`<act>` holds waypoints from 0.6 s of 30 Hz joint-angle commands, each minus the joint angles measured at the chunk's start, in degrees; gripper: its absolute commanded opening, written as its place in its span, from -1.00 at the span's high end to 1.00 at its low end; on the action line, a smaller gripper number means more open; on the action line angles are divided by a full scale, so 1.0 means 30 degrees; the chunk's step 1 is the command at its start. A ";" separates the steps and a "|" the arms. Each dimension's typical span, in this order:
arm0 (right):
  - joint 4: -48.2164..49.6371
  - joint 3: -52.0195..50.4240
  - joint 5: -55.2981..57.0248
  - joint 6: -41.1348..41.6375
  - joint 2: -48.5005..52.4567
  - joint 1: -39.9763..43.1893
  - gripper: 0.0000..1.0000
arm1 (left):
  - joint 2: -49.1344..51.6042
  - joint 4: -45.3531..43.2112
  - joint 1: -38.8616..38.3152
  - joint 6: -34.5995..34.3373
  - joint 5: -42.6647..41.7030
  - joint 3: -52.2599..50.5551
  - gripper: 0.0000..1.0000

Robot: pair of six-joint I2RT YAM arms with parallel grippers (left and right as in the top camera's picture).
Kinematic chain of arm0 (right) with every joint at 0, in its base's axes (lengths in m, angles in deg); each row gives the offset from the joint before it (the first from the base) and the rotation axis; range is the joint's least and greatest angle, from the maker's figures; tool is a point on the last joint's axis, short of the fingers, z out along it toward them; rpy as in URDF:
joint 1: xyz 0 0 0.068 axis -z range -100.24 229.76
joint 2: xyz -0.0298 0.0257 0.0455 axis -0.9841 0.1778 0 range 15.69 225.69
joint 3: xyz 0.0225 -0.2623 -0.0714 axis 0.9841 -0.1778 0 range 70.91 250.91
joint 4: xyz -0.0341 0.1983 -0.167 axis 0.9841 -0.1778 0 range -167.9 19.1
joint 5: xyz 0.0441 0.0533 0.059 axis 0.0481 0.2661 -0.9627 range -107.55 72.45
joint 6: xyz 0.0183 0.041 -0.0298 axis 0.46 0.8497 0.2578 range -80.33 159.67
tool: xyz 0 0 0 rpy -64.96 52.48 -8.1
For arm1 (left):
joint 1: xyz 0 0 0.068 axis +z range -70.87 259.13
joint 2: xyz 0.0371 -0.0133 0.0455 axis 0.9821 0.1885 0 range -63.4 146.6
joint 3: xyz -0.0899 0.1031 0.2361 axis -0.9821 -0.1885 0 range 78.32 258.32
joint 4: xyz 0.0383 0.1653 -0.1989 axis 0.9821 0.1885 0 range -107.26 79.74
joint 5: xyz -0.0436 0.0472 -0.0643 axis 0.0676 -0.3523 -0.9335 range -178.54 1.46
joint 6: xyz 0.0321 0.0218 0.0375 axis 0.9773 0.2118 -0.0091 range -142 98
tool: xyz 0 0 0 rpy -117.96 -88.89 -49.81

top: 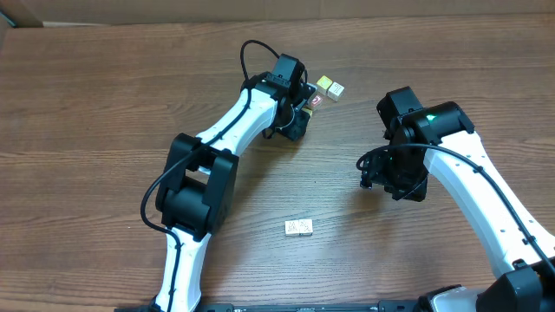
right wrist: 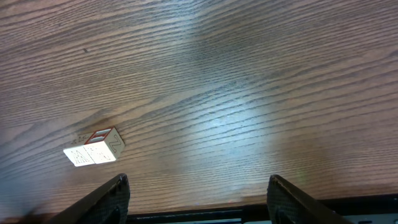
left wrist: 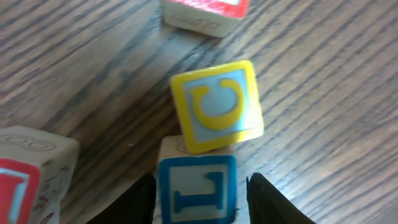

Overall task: Flip 5 blocks
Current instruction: 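Move the left gripper to the cluster and grasp the blue-printed block, then lift the blue block and carry it toward the front row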

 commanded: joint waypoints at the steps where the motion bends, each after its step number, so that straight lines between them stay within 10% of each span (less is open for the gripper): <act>1: 0.0058 0.0386 -0.0131 -0.0131 -0.0372 0.0015 -0.43 | 0.0138 0.0073 0.0109 -0.0984 0.0597 0.0437 0.21; 18: 0.0270 0.0386 -0.0189 -0.0138 -0.0372 0.0015 -0.43 | 0.0095 0.4554 0.0146 -0.2543 0.0641 0.4415 0.64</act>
